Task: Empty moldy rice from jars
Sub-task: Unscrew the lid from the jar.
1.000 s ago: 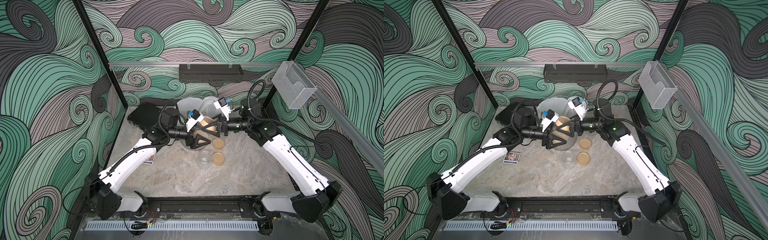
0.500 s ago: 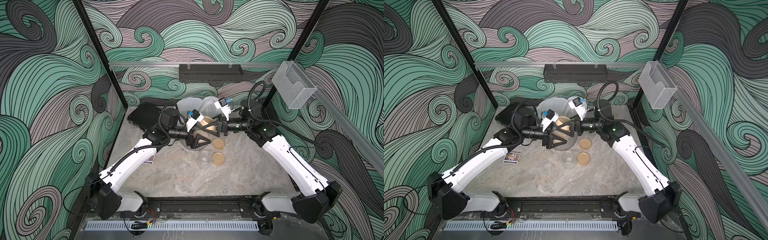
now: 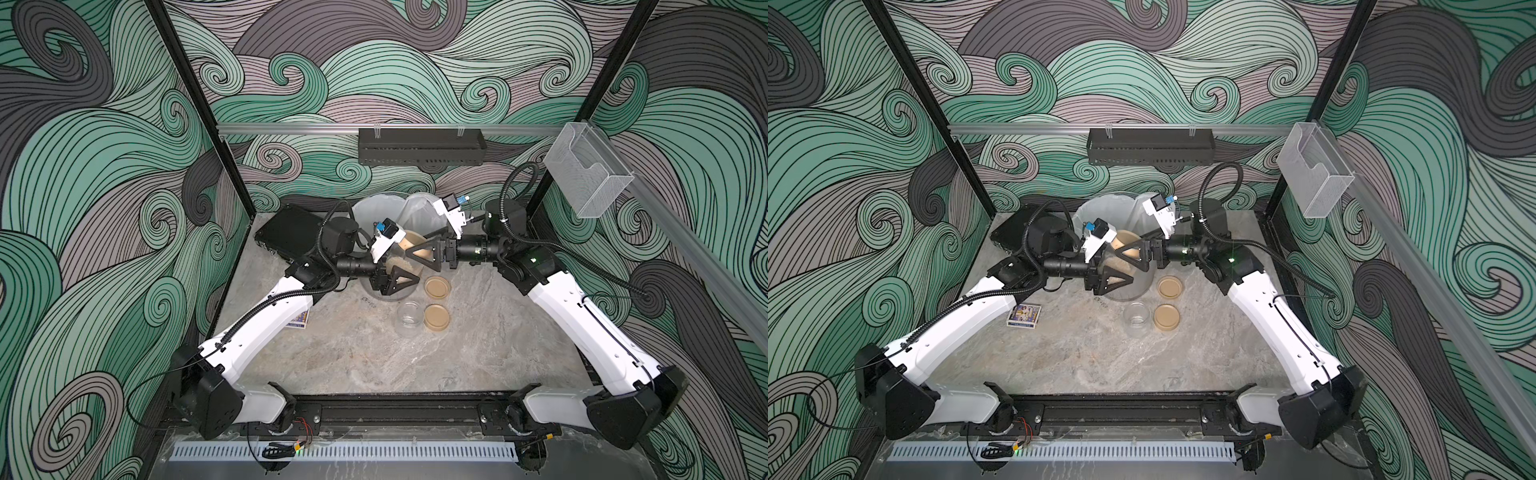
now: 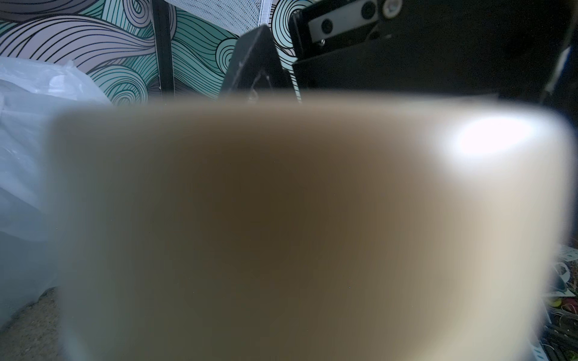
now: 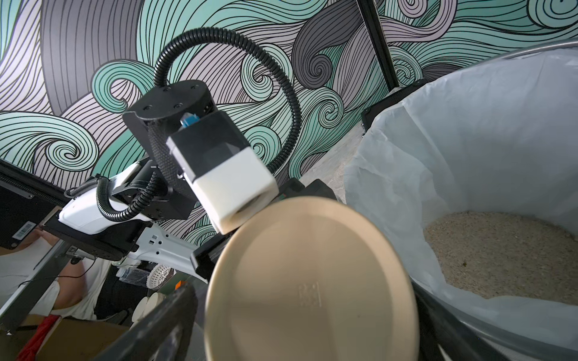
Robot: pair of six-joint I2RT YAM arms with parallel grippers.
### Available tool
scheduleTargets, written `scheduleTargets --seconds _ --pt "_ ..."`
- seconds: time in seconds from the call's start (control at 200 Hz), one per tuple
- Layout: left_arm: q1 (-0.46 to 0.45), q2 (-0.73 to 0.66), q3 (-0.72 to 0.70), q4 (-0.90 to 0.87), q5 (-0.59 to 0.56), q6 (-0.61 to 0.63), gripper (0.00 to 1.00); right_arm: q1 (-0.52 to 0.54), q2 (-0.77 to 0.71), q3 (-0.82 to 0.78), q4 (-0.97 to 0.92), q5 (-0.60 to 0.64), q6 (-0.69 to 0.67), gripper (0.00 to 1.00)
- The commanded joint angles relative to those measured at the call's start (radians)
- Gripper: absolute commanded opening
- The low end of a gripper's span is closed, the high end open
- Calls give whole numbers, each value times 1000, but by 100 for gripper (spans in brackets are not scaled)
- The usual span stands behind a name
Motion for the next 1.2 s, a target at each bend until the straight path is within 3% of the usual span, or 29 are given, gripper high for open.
scheduleTargets --seconds 0.0,0.17,0.565,0.826,1.196 --pt "13 -20 9 44 -43 7 32 0 -35 7 -13 3 15 99" --pt "13 -21 11 46 -40 7 32 -2 -28 22 -11 20 24 99" --pt "13 -6 50 24 63 -9 32 -2 -4 43 -11 -54 -5 77" --pt "14 3 94 -13 235 -19 32 -12 32 93 -10 -171 -77 74" --pt "23 23 153 -11 394 -75 32 -41 80 166 -10 -396 -220 74"
